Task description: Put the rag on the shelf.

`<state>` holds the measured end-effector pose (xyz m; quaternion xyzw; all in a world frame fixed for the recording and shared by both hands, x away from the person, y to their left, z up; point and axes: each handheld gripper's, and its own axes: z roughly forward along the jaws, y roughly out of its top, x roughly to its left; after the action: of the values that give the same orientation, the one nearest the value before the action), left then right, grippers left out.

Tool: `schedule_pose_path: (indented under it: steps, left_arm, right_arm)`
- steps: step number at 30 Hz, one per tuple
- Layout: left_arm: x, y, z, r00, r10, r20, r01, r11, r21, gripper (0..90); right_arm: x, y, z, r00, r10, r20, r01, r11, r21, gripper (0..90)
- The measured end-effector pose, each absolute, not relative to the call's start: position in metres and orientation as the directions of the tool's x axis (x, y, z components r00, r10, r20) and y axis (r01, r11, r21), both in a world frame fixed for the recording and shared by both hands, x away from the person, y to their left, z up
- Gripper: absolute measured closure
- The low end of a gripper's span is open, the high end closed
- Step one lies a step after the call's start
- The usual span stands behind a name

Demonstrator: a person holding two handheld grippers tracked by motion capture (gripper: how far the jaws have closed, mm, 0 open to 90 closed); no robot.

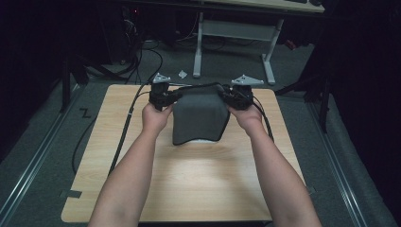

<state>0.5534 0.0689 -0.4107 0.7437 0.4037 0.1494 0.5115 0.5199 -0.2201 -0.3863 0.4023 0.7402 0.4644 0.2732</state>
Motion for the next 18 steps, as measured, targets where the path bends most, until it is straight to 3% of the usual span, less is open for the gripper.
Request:
schedule_pose_path:
  steps: [8, 18]
  left_arm:
    - [0.555, 0.072, -0.426, 0.633, 0.733, -0.248, 0.486, -0.128, 0.864, 83.7]
    - [0.549, 0.074, -0.429, 0.643, 0.729, -0.234, 0.483, -0.150, 0.863, 83.8]
  right_arm:
    - [0.522, -0.224, -0.401, -0.526, 0.850, -0.005, 0.368, 0.233, 0.900, 77.3]
    - [0.522, -0.228, -0.406, -0.539, 0.840, 0.056, 0.394, 0.193, 0.898, 76.3]
